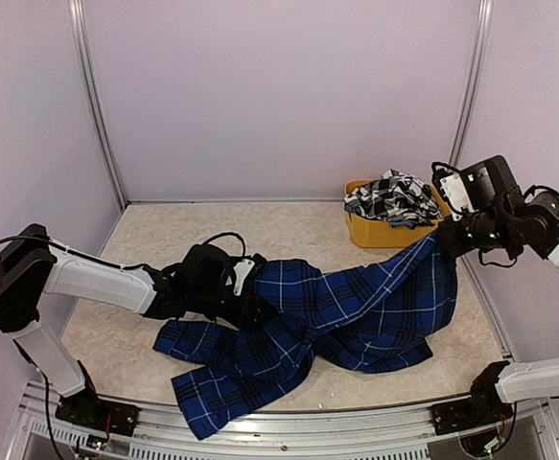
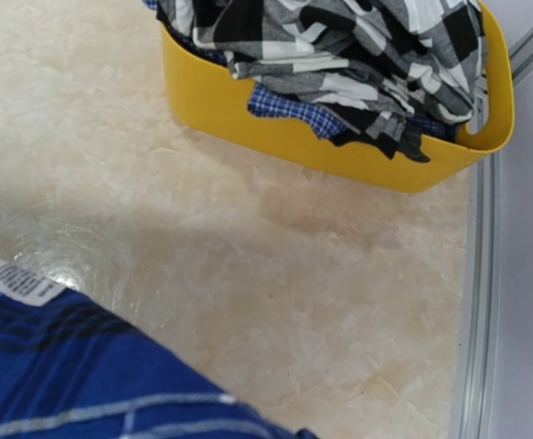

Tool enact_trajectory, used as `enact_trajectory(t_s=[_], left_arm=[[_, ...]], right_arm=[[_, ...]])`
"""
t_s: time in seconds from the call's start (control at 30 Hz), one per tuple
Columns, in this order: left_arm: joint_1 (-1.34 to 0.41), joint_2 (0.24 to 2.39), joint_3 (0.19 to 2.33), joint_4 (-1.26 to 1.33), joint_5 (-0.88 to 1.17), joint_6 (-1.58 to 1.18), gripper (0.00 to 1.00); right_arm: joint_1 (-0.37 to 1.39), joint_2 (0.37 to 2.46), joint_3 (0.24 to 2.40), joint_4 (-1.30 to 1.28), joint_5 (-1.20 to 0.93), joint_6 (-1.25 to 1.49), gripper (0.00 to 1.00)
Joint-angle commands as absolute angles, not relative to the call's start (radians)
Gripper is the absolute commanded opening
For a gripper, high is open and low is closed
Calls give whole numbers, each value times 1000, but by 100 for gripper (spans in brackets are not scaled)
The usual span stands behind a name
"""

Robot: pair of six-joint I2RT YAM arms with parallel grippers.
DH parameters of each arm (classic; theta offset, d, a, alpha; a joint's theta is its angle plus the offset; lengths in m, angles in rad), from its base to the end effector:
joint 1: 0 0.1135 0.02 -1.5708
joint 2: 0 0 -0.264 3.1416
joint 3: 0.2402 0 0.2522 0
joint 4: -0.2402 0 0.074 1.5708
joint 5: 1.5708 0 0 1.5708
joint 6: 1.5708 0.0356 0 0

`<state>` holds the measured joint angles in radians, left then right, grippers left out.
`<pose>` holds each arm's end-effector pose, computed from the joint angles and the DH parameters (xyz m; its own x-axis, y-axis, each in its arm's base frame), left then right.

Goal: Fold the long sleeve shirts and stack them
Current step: Flatten out the crumpled shirt at the center of the board.

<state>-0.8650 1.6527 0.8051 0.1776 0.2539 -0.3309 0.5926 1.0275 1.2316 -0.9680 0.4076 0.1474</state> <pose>0.2096 -0.2598 0.1653 -0.6618 0.2917 -0.6906 0.6866 0.6056 -0.4022 0.1641 0.0934 0.3741 -0.6080 -0.2468 -0.7546 -0.1880 0.9682 -0.1652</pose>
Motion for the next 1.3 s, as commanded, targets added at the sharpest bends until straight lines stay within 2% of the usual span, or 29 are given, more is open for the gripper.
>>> enact_trajectory(t_s=[0.0, 0.17, 0.3, 0.4, 0.6, 0.83, 0.97, 1.13, 1.27], left_arm=[[-859, 1648, 788, 224, 333, -334, 34], [-838, 1621, 783, 248, 385, -329, 0], [-800, 1485, 799, 159, 329, -335, 0], [-755, 1273, 838, -5, 248, -379, 0], [-718, 894, 1065, -287, 128, -441, 0], [-722, 785, 1329, -499, 83, -462, 0], [-723, 694, 1372, -533, 92, -486, 0], [-716, 641, 1416, -540, 196, -527, 0], [-699, 651, 1440, -544, 233, -531, 0]], right_arm=[[583, 1017, 1238, -954, 418, 139, 0], [582, 1020, 1234, -946, 400, 140, 0], [582, 1006, 1279, -950, 373, 126, 0], [582, 995, 1381, -961, 332, 108, 0], [582, 1040, 1611, -1034, 222, 59, 0], [582, 1030, 1772, -1102, 13, 63, 0], [582, 999, 1842, -1144, -118, 91, 0], [582, 964, 1862, -1144, -311, 131, 0], [582, 923, 1854, -1116, -347, 162, 0]])
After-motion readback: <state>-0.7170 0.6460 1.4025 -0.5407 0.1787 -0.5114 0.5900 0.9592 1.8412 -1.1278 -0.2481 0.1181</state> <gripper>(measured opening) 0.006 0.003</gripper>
